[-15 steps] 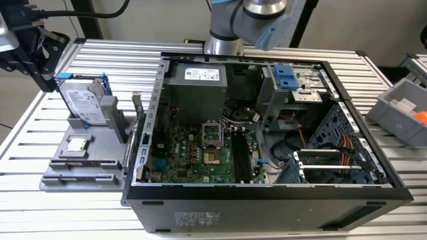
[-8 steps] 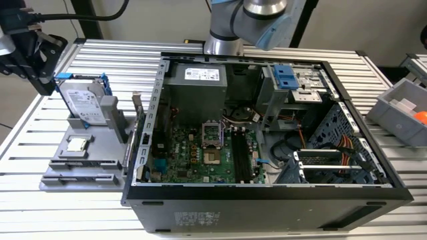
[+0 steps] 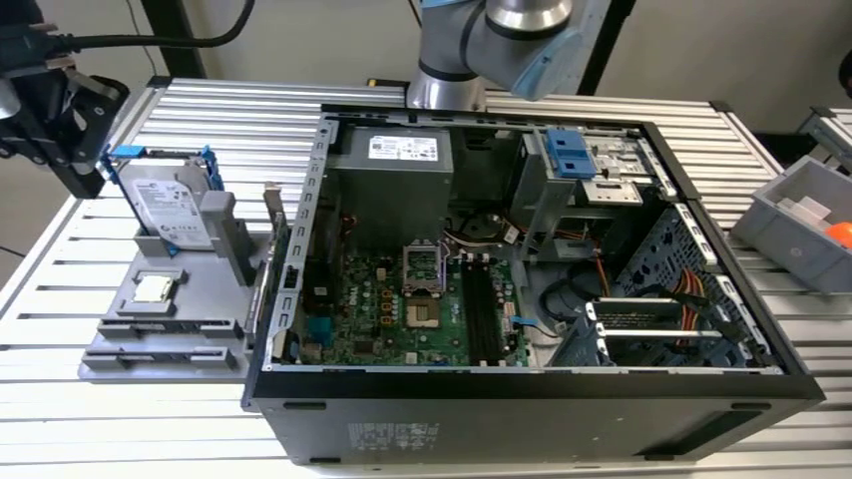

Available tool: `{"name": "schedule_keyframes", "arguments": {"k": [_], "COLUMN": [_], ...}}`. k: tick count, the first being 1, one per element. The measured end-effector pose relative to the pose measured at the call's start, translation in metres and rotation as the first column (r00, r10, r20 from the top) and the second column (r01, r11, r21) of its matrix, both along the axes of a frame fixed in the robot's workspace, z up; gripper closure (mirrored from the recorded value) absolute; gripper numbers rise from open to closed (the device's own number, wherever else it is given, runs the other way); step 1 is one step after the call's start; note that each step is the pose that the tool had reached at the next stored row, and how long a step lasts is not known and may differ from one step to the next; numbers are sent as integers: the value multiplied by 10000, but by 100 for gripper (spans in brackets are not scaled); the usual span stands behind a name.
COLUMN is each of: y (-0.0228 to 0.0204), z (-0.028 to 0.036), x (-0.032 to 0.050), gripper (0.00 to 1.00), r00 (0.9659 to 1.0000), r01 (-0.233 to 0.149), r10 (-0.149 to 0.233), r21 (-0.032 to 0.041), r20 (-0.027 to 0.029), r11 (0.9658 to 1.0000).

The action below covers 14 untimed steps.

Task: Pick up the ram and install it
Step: 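Reach for the ram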

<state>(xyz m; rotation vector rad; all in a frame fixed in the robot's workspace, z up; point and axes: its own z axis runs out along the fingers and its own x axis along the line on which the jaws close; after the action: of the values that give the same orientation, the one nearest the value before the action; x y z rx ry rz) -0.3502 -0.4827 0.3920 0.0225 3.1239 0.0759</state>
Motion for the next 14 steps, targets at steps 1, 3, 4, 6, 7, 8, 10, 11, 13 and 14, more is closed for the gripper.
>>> {"name": "schedule_keyframes", "arguments": {"k": [1, 3, 4, 6, 7, 8, 10, 11, 13, 14], "y": [-13, -38, -50, -74, -86, -97, -119, -127, -142, -152], "z": [0, 0, 0, 0, 0, 0, 0, 0, 0, -1], "x": [-1, -2, -2, -4, -4, -5, -6, -6, -6, -6], "gripper": [100, 100, 100, 100, 100, 100, 100, 100, 100, 100], "r00": [10000, 10000, 10000, 10000, 10000, 10000, 10000, 10000, 10000, 10000], "r01": [-3, -11, -14, -21, -24, -27, -35, -39, -46, -52], "r10": [3, 11, 14, 21, 24, 27, 35, 39, 46, 52], "r21": [0, 0, 0, 0, 0, 0, 0, 0, -1, 0], "r20": [0, -1, 0, 0, 0, 0, 0, 0, 0, 1], "r11": [10000, 10000, 10000, 10000, 10000, 10000, 10000, 10000, 10000, 10000]}}
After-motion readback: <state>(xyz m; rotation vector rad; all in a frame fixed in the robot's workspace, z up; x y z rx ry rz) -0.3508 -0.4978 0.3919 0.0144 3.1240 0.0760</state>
